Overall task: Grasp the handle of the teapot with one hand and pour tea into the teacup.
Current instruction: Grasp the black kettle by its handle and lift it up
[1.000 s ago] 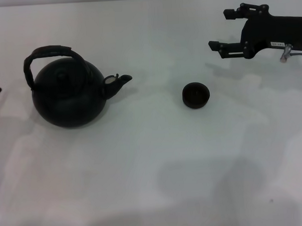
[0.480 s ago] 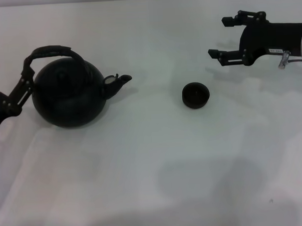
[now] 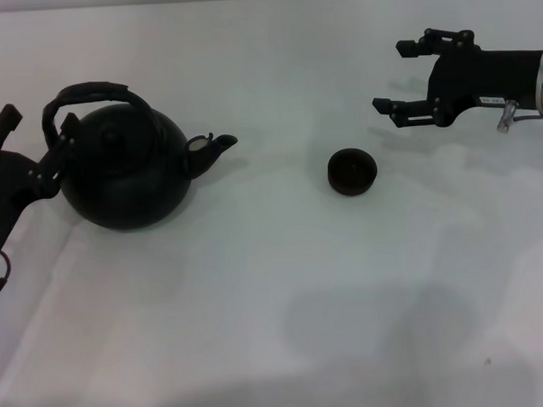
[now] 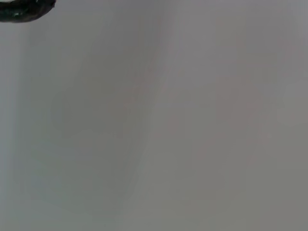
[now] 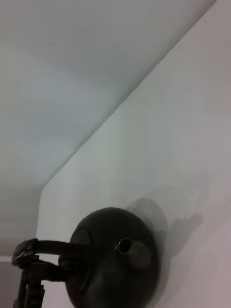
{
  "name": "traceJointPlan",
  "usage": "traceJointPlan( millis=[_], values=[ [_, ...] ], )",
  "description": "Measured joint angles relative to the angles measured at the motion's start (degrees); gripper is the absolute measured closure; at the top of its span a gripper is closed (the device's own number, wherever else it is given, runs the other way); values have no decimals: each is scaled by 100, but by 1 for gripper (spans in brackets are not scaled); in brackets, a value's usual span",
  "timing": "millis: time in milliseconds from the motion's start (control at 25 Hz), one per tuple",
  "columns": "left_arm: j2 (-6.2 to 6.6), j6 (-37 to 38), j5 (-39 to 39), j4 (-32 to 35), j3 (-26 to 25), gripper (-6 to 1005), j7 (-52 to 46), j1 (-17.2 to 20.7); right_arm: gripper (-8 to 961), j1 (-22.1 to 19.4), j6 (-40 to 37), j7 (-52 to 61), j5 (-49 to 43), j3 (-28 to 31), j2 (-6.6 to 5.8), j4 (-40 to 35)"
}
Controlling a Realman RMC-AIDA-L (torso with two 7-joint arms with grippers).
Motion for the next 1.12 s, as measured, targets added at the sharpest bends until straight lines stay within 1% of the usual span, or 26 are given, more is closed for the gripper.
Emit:
traceJointPlan(
  millis=[360, 560, 800, 1120],
  values=[
    [-22, 338, -17, -55, -20, 163, 1, -35, 89, 6, -108, -80, 1, -26, 4, 105],
    [-24, 382, -88, -215, -278, 331, 5, -69, 90, 21, -329, -83, 20, -282, 12, 141],
    [-10, 390, -69, -223, -311, 564, 24, -97, 90, 21, -443, -85, 48, -451, 20, 143],
    [0, 465, -42, -193, -298, 740, 37, -195, 91, 0, -444, -87, 62, -464, 40, 153]
  ],
)
